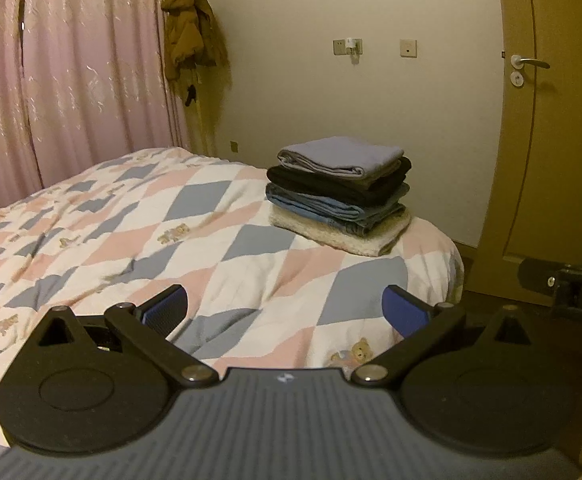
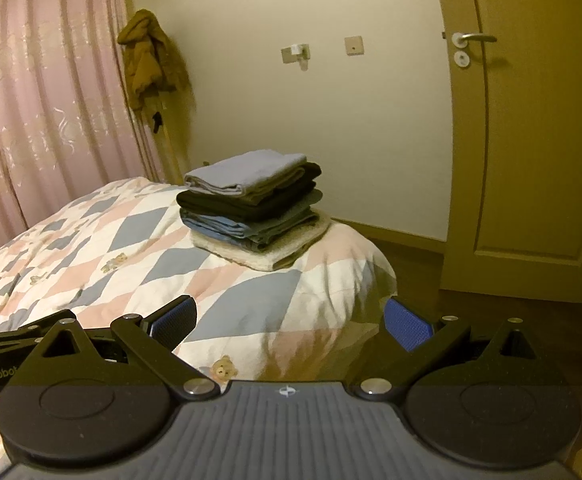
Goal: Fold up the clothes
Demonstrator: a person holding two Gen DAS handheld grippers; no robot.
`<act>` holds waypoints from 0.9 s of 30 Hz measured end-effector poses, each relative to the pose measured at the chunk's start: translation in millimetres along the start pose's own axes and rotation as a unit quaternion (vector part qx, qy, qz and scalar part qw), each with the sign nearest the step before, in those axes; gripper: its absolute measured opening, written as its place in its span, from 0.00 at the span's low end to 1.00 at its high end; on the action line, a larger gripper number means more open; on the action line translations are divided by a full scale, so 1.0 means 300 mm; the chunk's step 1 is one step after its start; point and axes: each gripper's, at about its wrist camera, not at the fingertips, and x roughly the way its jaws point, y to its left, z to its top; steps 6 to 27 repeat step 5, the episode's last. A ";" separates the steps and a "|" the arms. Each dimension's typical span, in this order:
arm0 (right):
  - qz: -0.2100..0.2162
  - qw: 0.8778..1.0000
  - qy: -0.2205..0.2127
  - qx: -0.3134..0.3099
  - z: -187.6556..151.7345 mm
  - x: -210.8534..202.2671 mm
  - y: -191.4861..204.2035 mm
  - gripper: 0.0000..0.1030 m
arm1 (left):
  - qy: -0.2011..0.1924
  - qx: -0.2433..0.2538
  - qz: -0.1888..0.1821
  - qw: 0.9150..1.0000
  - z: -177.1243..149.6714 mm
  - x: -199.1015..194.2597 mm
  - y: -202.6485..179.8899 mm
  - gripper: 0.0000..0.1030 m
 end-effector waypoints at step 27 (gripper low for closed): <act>0.005 1.000 0.004 0.007 -0.002 0.009 -0.016 1.00 | -0.001 -0.005 0.002 1.000 0.001 0.004 0.002 1.00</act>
